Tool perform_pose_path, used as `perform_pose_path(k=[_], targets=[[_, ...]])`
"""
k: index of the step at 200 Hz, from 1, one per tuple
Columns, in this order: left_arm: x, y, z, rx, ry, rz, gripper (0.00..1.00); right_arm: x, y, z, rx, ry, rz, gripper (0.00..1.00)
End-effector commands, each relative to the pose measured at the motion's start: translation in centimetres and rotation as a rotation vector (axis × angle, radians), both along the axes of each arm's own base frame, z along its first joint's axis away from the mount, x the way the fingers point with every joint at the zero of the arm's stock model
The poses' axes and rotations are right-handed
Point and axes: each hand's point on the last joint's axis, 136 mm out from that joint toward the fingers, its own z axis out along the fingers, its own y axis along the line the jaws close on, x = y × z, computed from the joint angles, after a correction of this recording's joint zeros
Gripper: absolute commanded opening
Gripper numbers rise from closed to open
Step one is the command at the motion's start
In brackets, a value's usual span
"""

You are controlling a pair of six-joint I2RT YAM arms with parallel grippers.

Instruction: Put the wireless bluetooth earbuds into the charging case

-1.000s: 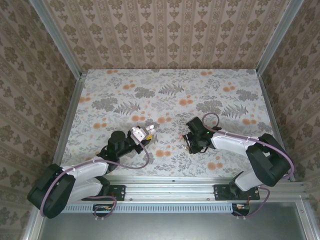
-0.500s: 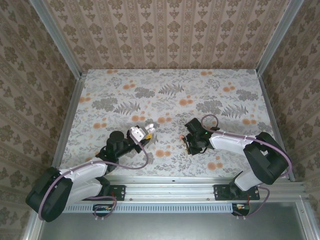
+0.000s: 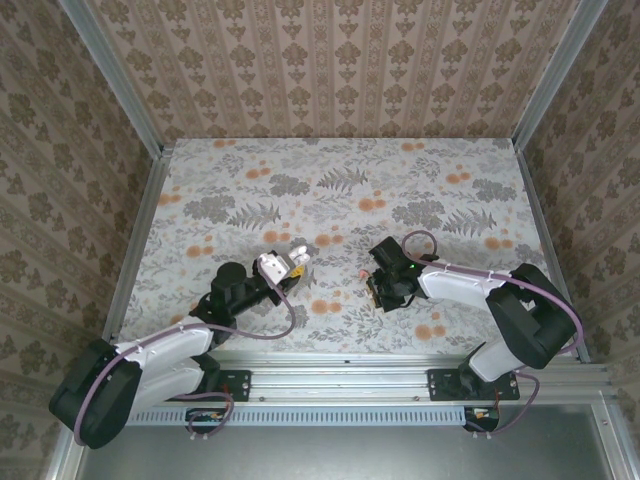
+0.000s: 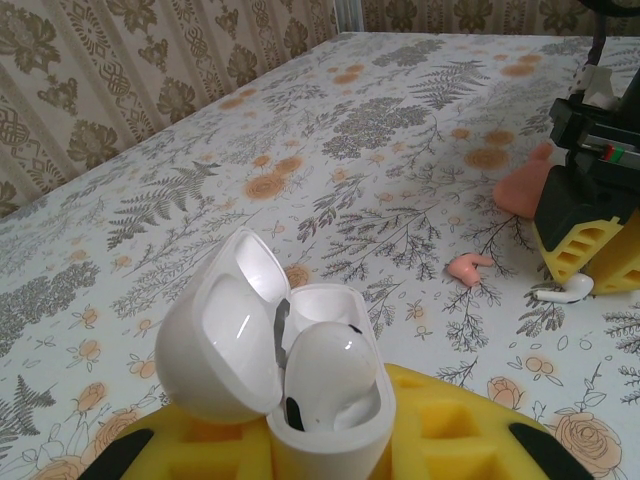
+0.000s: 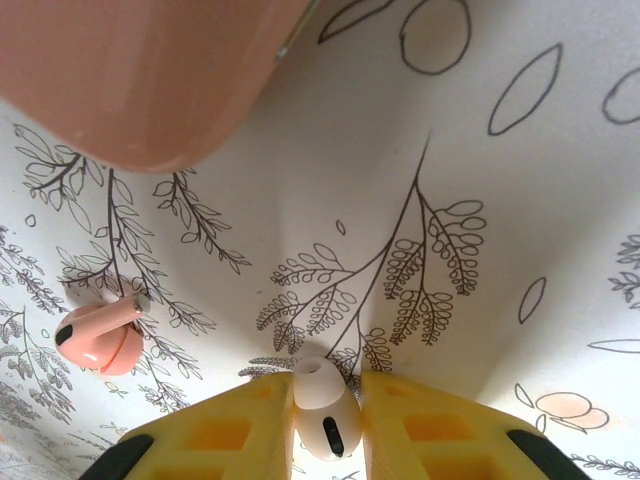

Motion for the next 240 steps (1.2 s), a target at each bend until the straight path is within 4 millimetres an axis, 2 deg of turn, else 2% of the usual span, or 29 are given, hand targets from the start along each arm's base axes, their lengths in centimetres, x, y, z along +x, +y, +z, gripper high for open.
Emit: perform_pose_path(k=[1,45,77,118,156,158,202,240], targets=[[-0.2,0.0,0.1,0.007,-0.015,-0.003,0.09,-0.4,-0.4,-1.0,-0.023,0.025,-0.008,0.23],[-0.1,-0.2,-0.5,0.018,0.005,-0.005,0.09,0.3,-0.4,-0.1,-0.031,-0.025,0.019,0.22],[0.1,-0.6,-1.0,0.017,0.029,-0.016,0.09,1.7,-0.8,2.0,-0.083,-0.125,0.096,0.22],[0.3,-1.4,-2.8,0.038,0.088,-0.044,0.09,3.6,-1.6,4.8,-0.181,-0.275,0.230,0.21],[0.7,-2.7,-3.5,0.032,0.138,-0.085,0.09,5.0,-1.6,6.1,-0.259,-0.400,0.372,0.21],[0.6,-2.7,-3.6,0.032,0.142,-0.087,0.09,5.3,-1.5,7.2,-0.249,-0.438,0.372,0.21],[0.8,-4.2,-3.7,0.008,0.187,-0.148,0.09,7.7,0.0,11.3,-0.306,-0.702,0.555,0.21],[0.6,-5.1,-3.3,-0.030,0.224,-0.211,0.09,8.8,1.3,14.5,-0.369,-0.894,0.708,0.22]])
